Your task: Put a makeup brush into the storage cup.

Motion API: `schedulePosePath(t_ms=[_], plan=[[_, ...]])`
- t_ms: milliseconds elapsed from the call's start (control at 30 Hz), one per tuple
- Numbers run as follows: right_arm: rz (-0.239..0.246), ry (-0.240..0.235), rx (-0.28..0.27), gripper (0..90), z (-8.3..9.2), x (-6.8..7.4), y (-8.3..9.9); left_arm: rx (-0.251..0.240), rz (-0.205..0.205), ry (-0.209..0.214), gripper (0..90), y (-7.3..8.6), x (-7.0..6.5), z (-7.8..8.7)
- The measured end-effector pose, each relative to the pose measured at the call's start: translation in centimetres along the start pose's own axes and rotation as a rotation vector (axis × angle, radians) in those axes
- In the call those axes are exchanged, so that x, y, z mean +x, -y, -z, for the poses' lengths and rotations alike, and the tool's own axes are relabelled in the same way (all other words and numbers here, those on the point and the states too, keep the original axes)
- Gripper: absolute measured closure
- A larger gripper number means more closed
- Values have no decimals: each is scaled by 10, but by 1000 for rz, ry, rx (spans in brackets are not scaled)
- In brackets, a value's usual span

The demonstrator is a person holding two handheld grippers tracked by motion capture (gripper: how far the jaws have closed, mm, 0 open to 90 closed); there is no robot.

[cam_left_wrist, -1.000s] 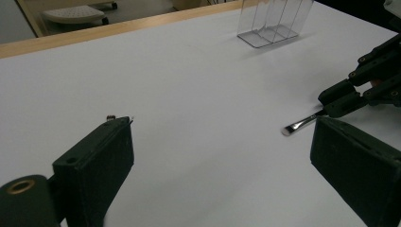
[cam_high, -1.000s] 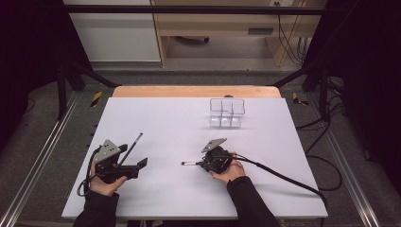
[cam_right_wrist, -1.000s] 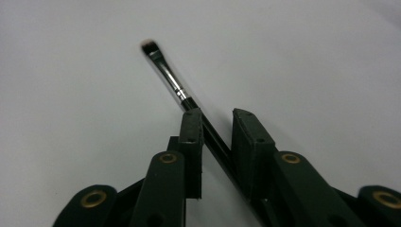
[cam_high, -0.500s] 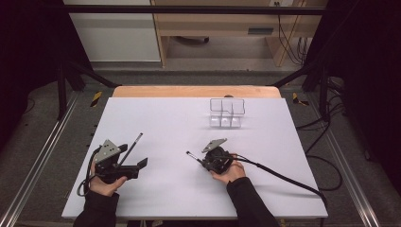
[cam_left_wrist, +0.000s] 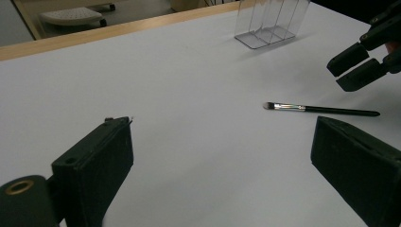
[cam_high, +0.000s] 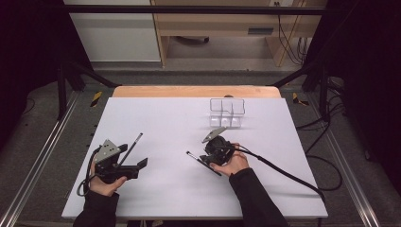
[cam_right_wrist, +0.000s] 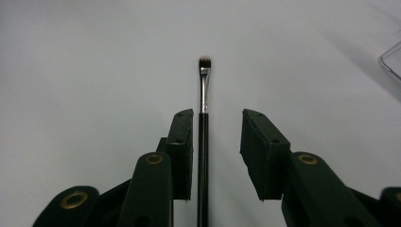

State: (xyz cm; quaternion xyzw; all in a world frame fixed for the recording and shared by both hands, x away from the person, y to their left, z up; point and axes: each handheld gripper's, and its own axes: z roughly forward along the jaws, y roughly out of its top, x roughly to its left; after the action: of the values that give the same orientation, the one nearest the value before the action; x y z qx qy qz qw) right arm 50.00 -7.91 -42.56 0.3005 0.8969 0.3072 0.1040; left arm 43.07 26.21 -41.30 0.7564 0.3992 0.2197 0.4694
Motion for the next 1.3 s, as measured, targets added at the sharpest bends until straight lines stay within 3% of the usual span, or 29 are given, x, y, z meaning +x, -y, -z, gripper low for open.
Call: schedulePosePath(t_ms=[400, 700, 900, 1300], plan=[[8, -25, 170, 614, -15, 0, -19, 0, 2, 3, 57, 0, 1, 0], [22, -30, 264, 607, -30, 1, -27, 1, 2, 4, 57, 0, 1, 0], [10, -35, 289, 609, -37, 2, -27, 2, 2, 4, 57, 0, 1, 0], [39, -20, 349, 704, -46, 4, -22, 6, 2, 6, 57, 0, 1, 0]])
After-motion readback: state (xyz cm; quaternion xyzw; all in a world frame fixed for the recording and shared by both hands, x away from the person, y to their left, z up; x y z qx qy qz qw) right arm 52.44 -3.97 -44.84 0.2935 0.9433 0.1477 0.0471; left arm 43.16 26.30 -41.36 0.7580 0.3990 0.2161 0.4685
